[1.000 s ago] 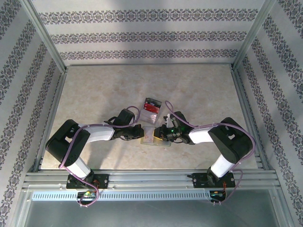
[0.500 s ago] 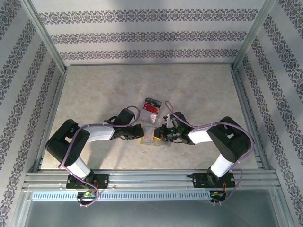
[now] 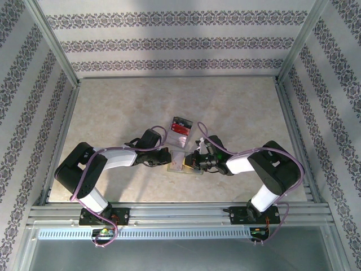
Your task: Take the credit cards out of the card holder
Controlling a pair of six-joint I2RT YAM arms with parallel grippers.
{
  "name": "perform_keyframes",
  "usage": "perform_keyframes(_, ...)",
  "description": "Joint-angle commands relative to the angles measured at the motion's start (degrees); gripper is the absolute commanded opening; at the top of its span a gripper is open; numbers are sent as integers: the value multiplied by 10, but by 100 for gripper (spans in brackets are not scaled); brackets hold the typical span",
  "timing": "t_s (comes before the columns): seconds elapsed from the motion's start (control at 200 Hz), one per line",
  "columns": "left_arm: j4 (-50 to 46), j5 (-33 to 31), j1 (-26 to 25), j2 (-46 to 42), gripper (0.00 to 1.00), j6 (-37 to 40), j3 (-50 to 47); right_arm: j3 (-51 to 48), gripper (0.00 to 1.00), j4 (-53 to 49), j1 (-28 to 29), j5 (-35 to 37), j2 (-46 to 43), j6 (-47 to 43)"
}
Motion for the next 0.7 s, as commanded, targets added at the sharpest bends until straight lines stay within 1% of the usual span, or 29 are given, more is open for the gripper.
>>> perform_keyframes(0.0,-65,-61,4,28,5,6,-9,-15,4,2,-7,-11,-7,-5)
perform_keyframes(0.175,-64,-56,4,26,5,8,-7,-20,4,2,-13,-11,-14,-8)
perform_keyframes(0.26,-62,-52,4,27,5,7,-5,-19,14,3,-13,-13,-14,-6)
perform_keyframes(0.365,-61,-51,4,28,4,7,-4,-12,22,3,-11,-13,-9,-3)
perform_keyframes(0.45,-62,-51,3,28,5,6,-4,-6,25,2,-10,-11,-2,0)
perform_keyframes(0.695,-61,-47,0,29,4,9,-2,7,26,-4,-3,7,16,4)
